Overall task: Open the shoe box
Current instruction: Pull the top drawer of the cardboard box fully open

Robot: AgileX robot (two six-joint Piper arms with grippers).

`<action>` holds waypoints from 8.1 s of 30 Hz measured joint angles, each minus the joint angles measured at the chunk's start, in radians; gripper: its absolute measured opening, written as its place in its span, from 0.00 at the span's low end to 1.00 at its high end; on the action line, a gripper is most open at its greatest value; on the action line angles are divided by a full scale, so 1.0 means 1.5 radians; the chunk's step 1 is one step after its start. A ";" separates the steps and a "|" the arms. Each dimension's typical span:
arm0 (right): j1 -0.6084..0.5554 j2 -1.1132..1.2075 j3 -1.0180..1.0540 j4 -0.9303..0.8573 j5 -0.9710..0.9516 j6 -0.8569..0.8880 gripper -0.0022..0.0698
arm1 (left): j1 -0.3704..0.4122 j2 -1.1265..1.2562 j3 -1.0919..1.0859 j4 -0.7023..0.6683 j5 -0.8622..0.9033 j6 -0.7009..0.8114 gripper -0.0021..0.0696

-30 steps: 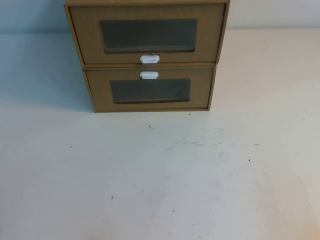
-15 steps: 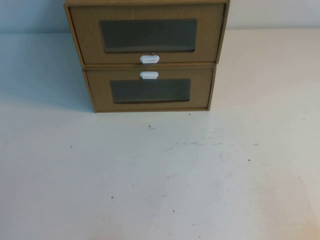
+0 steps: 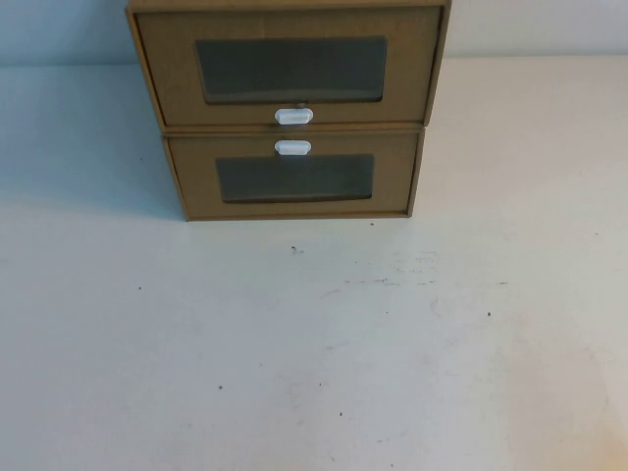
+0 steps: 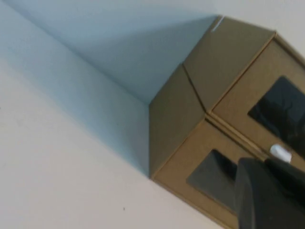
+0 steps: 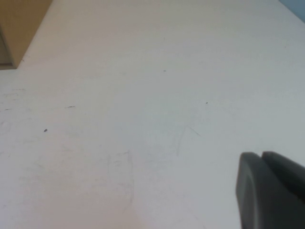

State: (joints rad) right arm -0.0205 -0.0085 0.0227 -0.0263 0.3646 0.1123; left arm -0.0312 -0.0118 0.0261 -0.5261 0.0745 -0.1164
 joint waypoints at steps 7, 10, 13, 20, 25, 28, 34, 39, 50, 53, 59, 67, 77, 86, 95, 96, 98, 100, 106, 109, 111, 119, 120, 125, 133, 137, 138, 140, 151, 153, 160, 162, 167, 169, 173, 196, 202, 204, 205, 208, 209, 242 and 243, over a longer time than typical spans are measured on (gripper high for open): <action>0.000 0.000 0.000 0.000 0.000 0.000 0.01 | 0.000 0.000 -0.016 -0.016 -0.001 -0.004 0.02; 0.000 0.000 0.000 0.000 0.000 0.000 0.01 | -0.007 0.031 -0.079 -0.016 0.083 0.012 0.02; 0.000 0.000 0.000 0.000 0.000 0.000 0.01 | -0.012 0.103 -0.152 -0.016 0.167 0.051 0.02; 0.000 0.000 0.000 0.000 0.000 0.000 0.01 | -0.019 0.331 -0.357 -0.021 0.337 0.209 0.02; 0.000 0.000 0.000 0.000 0.000 0.000 0.01 | -0.019 0.489 -0.505 -0.070 0.414 0.362 0.02; 0.000 0.000 0.000 0.000 0.000 0.000 0.01 | -0.019 0.574 -0.601 -0.094 0.454 0.432 0.02; 0.000 0.000 0.000 0.000 0.000 0.000 0.01 | -0.019 0.741 -0.816 -0.119 0.506 0.486 0.02; 0.000 0.000 0.000 0.000 0.000 0.000 0.01 | -0.020 0.897 -1.028 -0.127 0.551 0.495 0.02; 0.000 0.000 0.000 0.000 0.000 0.000 0.01 | -0.112 1.204 -1.448 -0.134 0.643 0.491 0.02; 0.000 0.000 0.000 0.000 0.000 0.000 0.01 | -0.134 1.265 -1.511 -0.125 0.650 0.490 0.02; 0.000 0.000 0.000 0.000 0.000 0.000 0.01 | -0.152 1.349 -1.562 -0.121 0.642 0.488 0.02; 0.000 0.000 0.000 0.000 0.000 0.000 0.01 | -0.151 1.406 -1.563 -0.119 0.583 0.506 0.02; 0.000 0.000 0.000 0.039 -0.104 0.000 0.01 | -0.156 1.433 -1.563 -0.121 0.542 0.530 0.02; 0.000 0.000 0.000 0.203 -0.217 0.000 0.01 | -0.157 1.435 -1.566 -0.125 0.540 0.532 0.02; 0.000 0.000 0.000 0.291 -0.227 0.000 0.01 | -0.157 1.438 -1.629 -0.104 0.631 0.486 0.02; 0.000 0.000 0.000 0.294 -0.219 0.000 0.01 | -0.157 1.438 -1.644 -0.091 0.649 0.472 0.02; 0.000 0.000 0.000 0.303 -0.200 0.000 0.01 | -0.158 1.438 -1.666 -0.065 0.675 0.448 0.02; 0.000 0.000 0.000 0.319 -0.181 0.000 0.01 | -0.158 1.438 -1.676 -0.043 0.690 0.435 0.02; 0.000 0.000 0.000 0.410 -0.141 0.000 0.01 | -0.158 1.456 -1.681 -0.022 0.718 0.421 0.02; 0.000 0.000 0.000 0.435 -0.104 0.000 0.01 | -0.158 1.458 -1.683 -0.028 0.715 0.418 0.02; 0.000 0.000 -0.014 0.437 -0.063 0.000 0.01 | -0.158 1.458 -1.683 -0.028 0.715 0.417 0.02; 0.000 0.122 -0.193 0.396 0.096 -0.014 0.01 | -0.158 1.459 -1.683 -0.028 0.714 0.415 0.02; 0.000 0.158 -0.223 0.386 0.124 -0.028 0.01 | -0.158 1.459 -1.683 -0.028 0.714 0.414 0.02; 0.000 0.333 -0.353 0.377 0.226 -0.147 0.01 | -0.158 1.459 -1.683 -0.028 0.714 0.413 0.02; 0.037 0.587 -0.519 0.462 0.324 -0.341 0.01 | -0.158 1.459 -1.683 -0.028 0.714 0.411 0.02; 0.142 0.672 -0.576 0.461 0.299 -0.354 0.01 | -0.158 1.459 -1.683 -0.028 0.714 0.404 0.02; 0.176 0.693 -0.592 0.451 0.288 -0.346 0.01 | -0.158 1.459 -1.683 -0.028 0.714 0.402 0.02; 0.243 0.733 -0.624 0.411 0.271 -0.320 0.01 | -0.158 1.459 -1.683 -0.028 0.714 0.398 0.02; 0.581 0.995 -0.822 -0.047 0.247 -0.065 0.01 | -0.158 1.459 -1.683 -0.027 0.714 0.380 0.02; 0.612 1.027 -0.847 -0.140 0.243 -0.037 0.01 | -0.158 1.459 -1.683 -0.027 0.714 0.377 0.02; 0.669 1.121 -0.870 -0.574 0.217 0.119 0.01 | -0.158 1.459 -1.684 -0.026 0.717 0.371 0.02; 0.671 1.145 -0.870 -0.684 0.214 0.159 0.01 | -0.158 1.459 -1.684 -0.026 0.718 0.371 0.02; 0.671 1.204 -0.870 -0.933 0.214 0.280 0.04 | -0.158 1.459 -1.685 -0.026 0.719 0.371 0.02; 0.671 1.223 -0.871 -1.015 0.214 0.322 0.09 | -0.158 1.459 -1.685 -0.026 0.720 0.370 0.02; 0.671 1.246 -0.879 -1.067 0.207 0.350 0.29 | -0.158 1.460 -1.685 -0.026 0.721 0.369 0.02; 0.611 1.319 -0.998 -1.084 0.172 0.346 0.48 | -0.158 1.460 -1.688 -0.026 0.728 0.369 0.02; 0.599 1.346 -1.017 -1.084 0.165 0.335 0.48 | -0.158 1.460 -1.688 -0.026 0.730 0.368 0.02; 0.598 1.350 -1.020 -1.084 0.161 0.331 0.48 | -0.158 1.460 -1.688 -0.026 0.730 0.368 0.02; 0.598 1.351 -1.021 -1.084 0.158 0.331 0.48 | -0.158 1.460 -1.688 -0.026 0.730 0.368 0.02; 0.598 1.352 -1.024 -1.084 0.152 0.331 0.48 | -0.158 1.460 -1.688 -0.026 0.730 0.368 0.02; 0.598 1.352 -1.024 -1.084 0.151 0.331 0.48 | -0.158 1.460 -1.688 -0.026 0.730 0.368 0.02; 0.565 1.364 -1.050 -1.091 0.069 0.299 0.27 | -0.158 1.460 -1.688 -0.026 0.730 0.368 0.02; 0.565 1.364 -1.050 -1.091 0.068 0.297 0.26 | -0.158 1.460 -1.688 -0.026 0.730 0.368 0.02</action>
State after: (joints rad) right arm 0.8274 2.0373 -1.5527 -1.6623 0.4668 0.5582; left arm -0.2686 2.1781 -2.5057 -0.5653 1.1696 0.4356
